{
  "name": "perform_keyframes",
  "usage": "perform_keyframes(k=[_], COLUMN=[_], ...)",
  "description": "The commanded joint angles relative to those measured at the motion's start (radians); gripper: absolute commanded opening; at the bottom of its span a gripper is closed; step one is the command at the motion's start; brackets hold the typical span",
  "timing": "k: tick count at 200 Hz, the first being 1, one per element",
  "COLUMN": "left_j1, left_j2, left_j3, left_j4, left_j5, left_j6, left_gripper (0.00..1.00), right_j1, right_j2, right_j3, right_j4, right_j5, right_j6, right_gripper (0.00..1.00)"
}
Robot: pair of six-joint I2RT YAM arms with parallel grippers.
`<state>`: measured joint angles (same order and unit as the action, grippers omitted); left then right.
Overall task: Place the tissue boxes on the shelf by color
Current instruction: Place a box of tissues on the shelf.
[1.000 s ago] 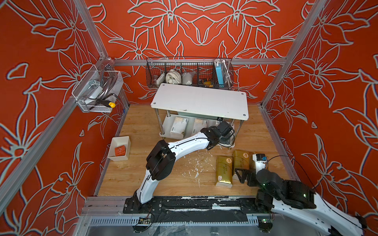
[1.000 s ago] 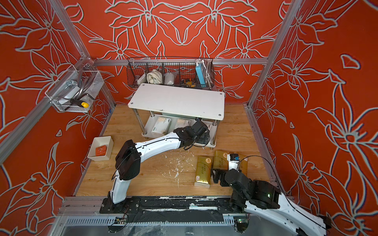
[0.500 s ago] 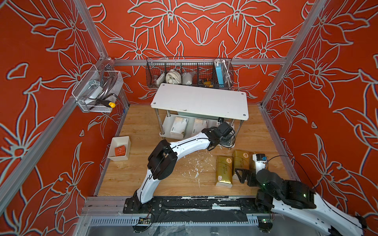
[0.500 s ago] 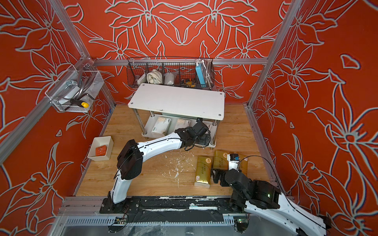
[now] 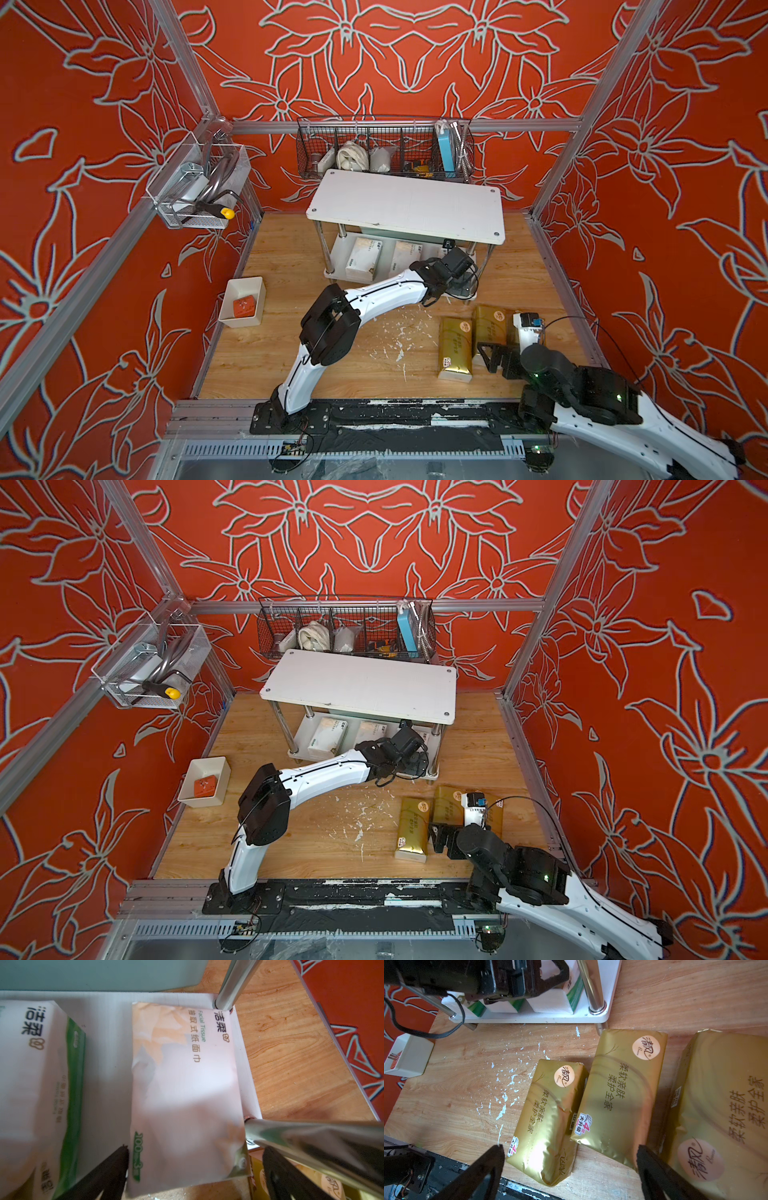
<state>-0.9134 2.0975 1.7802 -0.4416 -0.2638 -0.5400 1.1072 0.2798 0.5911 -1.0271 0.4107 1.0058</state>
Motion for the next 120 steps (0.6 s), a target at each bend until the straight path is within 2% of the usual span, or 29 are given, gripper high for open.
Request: perform_keyframes(k=[1, 71, 120], left_j1=[-0.003, -0.017, -0.044], left_j2=[-0.016, -0.117, -0.224], left_j3=[-0.020, -0.038, -0.117], left_j4=[0.022, 0.000, -0.064], left_j5=[0.009, 0.020, 0.039], left_j6=[-0.001, -0.001, -0.034], left_gripper=[0.99, 0.99, 0.99], right_j1=[0.003, 0.003, 0.003], right_j2=[-0.011, -0.005, 0.033], right_j3=[-0.007, -0.003, 0.035], right_j4=[-0.029, -0.025, -0.030], right_j5=[0.027, 0.035, 0.042], right_j6=[0.010, 0.014, 0.033], right_gripper=[0.99, 0.99, 0.99])
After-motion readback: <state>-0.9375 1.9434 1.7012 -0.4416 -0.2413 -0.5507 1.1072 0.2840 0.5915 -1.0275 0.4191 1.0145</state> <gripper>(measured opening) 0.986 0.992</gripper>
